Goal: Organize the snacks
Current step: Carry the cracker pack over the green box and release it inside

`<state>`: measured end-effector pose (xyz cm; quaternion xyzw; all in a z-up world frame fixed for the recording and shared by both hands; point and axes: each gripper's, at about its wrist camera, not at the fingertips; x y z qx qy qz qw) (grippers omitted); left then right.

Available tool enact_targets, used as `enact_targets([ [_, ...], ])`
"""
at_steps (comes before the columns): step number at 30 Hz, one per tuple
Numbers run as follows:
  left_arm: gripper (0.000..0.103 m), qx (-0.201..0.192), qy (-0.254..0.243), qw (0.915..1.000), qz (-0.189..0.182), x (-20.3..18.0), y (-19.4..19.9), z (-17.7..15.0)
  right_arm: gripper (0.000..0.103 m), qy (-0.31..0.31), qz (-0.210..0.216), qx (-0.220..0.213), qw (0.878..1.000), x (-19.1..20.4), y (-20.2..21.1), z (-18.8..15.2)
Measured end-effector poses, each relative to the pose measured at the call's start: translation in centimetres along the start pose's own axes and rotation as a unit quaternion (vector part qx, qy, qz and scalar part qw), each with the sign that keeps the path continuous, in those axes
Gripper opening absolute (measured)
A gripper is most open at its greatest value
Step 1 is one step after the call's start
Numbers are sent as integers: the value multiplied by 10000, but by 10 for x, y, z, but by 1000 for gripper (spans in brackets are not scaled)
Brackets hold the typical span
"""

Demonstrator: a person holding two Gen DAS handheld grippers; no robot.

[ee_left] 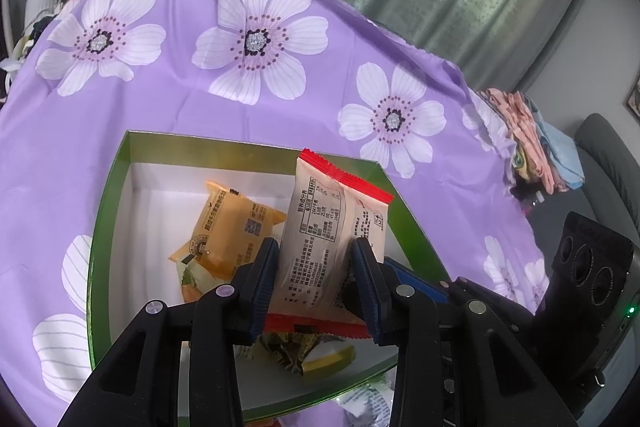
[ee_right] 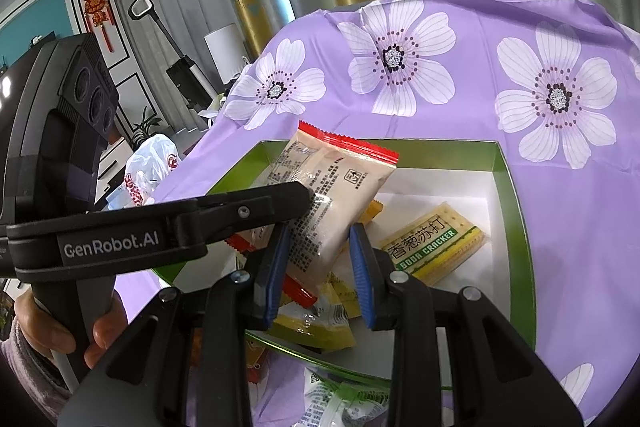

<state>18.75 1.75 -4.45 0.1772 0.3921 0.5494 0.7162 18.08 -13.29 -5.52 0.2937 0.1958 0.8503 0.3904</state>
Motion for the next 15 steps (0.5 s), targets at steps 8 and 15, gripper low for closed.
enact_targets([
  [8, 37, 27, 2, 10000, 3, 0, -2, -1, 33, -2, -28, 53, 10000, 0, 0, -1],
  [15, 37, 25, 8, 10000, 19, 0, -1, -1, 33, -14, -32, 71, 10000, 0, 0, -1],
])
Point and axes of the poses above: each gripper's, at about its wrist camera, not at the fingertips, and y roughly against the way its jaws point, x to its left, z to its top, and after that the axes turned 5 degrees about z, right-handed
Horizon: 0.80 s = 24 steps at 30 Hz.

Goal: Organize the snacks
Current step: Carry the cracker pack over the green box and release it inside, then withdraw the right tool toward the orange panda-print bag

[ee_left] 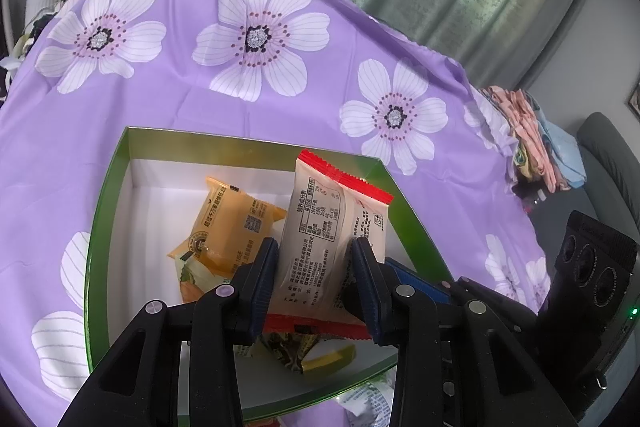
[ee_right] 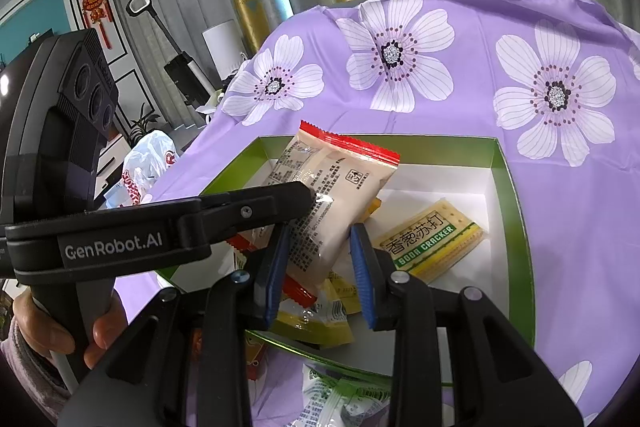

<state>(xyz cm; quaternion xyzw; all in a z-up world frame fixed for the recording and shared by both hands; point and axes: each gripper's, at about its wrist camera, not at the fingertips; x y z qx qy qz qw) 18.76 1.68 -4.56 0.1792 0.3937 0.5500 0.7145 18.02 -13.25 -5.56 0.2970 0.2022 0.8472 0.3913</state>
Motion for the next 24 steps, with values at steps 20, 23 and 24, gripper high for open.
enact_targets([
  [20, 77, -56, -110, 9989, 444, -1, 8, -4, 40, 190, -156, 40, 9997, 6, 3, 0],
  [23, 79, -134, -170, 9985, 499, -4, 14, -6, 52, 220, -259, -70, 9994, 8, 13, -1],
  [24, 80, -147, -205, 9983, 534, -5, 17, -6, 55, 240, -296, -97, 9992, 9, 16, -1],
])
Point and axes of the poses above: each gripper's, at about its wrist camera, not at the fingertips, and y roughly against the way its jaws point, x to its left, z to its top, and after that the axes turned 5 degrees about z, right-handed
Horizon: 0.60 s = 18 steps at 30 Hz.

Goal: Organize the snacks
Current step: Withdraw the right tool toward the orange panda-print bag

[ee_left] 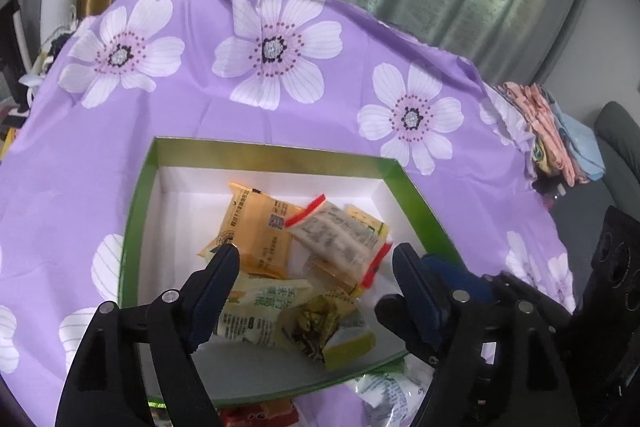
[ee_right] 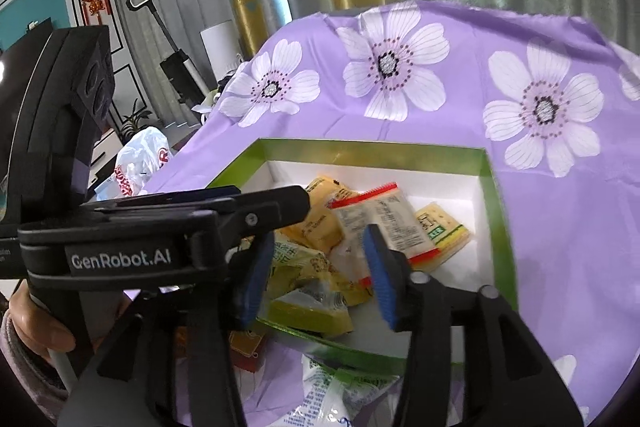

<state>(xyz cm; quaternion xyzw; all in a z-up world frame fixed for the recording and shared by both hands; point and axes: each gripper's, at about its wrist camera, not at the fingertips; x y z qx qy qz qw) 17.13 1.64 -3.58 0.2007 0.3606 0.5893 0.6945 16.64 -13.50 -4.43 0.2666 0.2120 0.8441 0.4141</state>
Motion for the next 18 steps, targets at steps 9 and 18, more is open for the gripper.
enact_targets([
  [9, 95, -412, -395, 9975, 404, -14, 43, -8, 84, 106, -241, -310, 9992, 12, 37, -10],
  [18, 100, -735, -702, 9932, 562, -32, 89, -27, 90, 145, -179, -399, 9989, 30, 76, -27],
])
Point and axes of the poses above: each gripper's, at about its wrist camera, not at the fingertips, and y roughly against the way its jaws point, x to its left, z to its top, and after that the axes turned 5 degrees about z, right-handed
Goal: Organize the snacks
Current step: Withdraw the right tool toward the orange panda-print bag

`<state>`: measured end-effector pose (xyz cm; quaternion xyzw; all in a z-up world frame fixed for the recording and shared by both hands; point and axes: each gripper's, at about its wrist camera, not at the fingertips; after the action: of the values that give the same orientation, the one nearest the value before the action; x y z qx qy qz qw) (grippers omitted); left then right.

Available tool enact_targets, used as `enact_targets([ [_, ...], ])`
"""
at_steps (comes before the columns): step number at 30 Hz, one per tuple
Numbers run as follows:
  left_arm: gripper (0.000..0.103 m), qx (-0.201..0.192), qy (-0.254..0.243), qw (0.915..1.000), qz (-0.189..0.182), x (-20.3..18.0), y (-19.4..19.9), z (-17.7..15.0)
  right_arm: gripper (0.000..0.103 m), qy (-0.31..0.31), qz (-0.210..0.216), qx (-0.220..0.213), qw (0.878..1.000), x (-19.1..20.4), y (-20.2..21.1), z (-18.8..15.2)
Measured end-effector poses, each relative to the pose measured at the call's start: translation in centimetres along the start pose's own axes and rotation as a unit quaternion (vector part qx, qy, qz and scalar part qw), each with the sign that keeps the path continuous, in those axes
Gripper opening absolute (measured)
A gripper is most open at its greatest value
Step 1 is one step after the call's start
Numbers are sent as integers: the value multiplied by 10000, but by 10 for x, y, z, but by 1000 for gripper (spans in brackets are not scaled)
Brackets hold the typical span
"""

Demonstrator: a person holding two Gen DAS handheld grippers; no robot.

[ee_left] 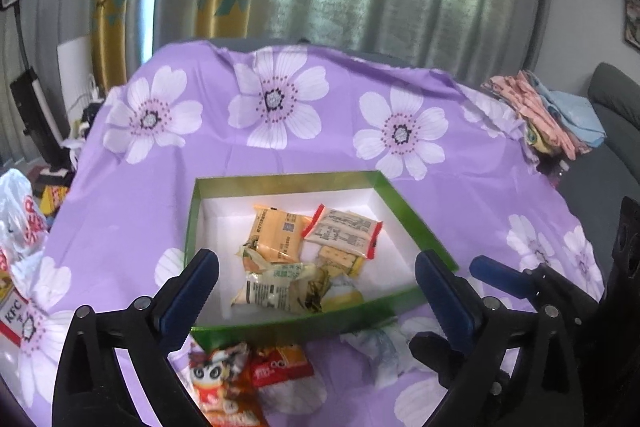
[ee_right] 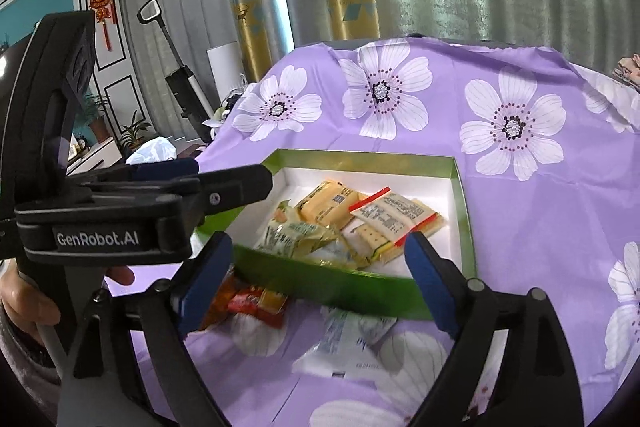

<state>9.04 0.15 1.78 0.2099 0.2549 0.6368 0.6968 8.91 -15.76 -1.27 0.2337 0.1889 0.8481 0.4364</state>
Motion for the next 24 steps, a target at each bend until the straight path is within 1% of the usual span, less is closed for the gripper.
enact_targets([
  [3, 101, -154, -74, 9998, 130, -3, 17, -6, 95, 17, -18, -42, 10000, 7, 14, -6],
  [6, 101, -216, -72, 9997, 127, -4, 32, -12, 95, -4, 37, -38, 10000, 12, 26, -11],
  [10, 102, -230, -89, 9994, 239, -4, 47, -20, 95, 13, 122, -32, 9999, 21, 39, -18],
  [16, 102, -220, 53, 9996, 156, 5, 66, -32, 95, 55, 219, 35, 9997, 37, 51, -29],
  [19, 102, -105, 184, 9997, 85, 17, 71, -40, 95, 43, 268, 81, 9996, 44, 55, -34],
  [23, 102, 76, 484, 9987, 150, 42, 73, -55, 95, 43, 340, 161, 9993, 51, 57, -41],
  [24, 102, 128, 562, 9981, 231, 50, 73, -61, 95, 51, 354, 171, 9992, 53, 57, -42],
])
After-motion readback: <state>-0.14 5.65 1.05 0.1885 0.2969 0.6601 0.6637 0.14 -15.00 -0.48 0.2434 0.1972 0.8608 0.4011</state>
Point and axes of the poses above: each gripper's, at about its wrist camera, not at the fingertips, and y roughly against the way its jaws point, x to its left, z to its top, and after that the axes turned 5 degrees about z, right-handed
